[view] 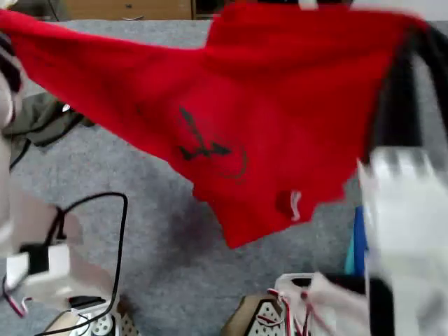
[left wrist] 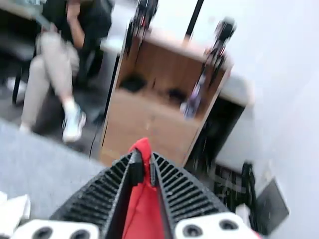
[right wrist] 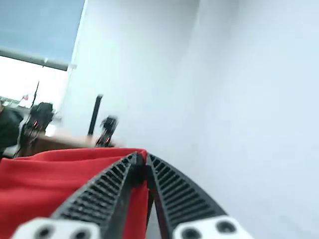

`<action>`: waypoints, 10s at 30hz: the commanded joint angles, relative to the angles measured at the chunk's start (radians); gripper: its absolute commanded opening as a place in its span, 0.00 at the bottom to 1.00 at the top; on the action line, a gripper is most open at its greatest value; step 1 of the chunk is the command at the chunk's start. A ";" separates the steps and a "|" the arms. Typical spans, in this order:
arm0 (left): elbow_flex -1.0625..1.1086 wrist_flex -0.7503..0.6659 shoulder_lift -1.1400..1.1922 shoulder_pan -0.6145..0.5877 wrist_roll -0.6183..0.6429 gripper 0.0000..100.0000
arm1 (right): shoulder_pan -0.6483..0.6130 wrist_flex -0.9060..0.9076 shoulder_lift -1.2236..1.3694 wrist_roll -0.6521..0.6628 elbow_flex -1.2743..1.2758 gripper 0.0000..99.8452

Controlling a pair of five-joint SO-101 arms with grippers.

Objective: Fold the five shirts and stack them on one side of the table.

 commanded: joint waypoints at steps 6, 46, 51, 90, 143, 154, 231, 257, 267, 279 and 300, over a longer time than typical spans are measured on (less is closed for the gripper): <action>0.172 0.011 -0.291 0.002 -0.012 0.02 | 0.102 -0.206 -0.278 0.077 0.237 0.00; 2.236 -0.388 -1.271 -0.037 -0.141 0.02 | -0.363 -0.087 -0.421 0.048 1.531 0.06; 2.309 -0.405 -1.265 -0.038 -0.141 0.02 | -0.561 0.003 -0.418 -0.015 1.793 0.17; 2.504 -0.405 -1.271 -0.107 -0.135 0.02 | -0.995 -0.037 0.423 -0.063 1.742 0.18; 2.826 -0.681 -1.264 -0.057 -0.132 0.02 | -0.087 -0.060 0.409 0.284 1.799 0.00; 2.840 -0.681 -1.264 0.035 -0.078 0.02 | -0.051 -0.006 0.397 0.534 1.871 0.17; 2.852 -0.723 -1.271 0.029 -0.077 0.02 | -0.664 -0.023 1.302 0.256 0.757 0.00; 2.648 -0.686 -1.260 0.034 0.005 0.02 | -0.375 0.189 0.917 0.086 0.193 0.00; 2.082 -0.540 -0.909 0.051 0.046 0.02 | -0.177 0.130 0.492 0.035 0.028 0.00; 0.933 -0.114 -0.493 0.054 0.043 0.02 | 0.061 -0.071 0.180 0.051 0.007 0.00; 0.994 0.009 -0.843 0.196 0.017 0.02 | 0.074 0.107 -0.065 0.077 0.010 0.00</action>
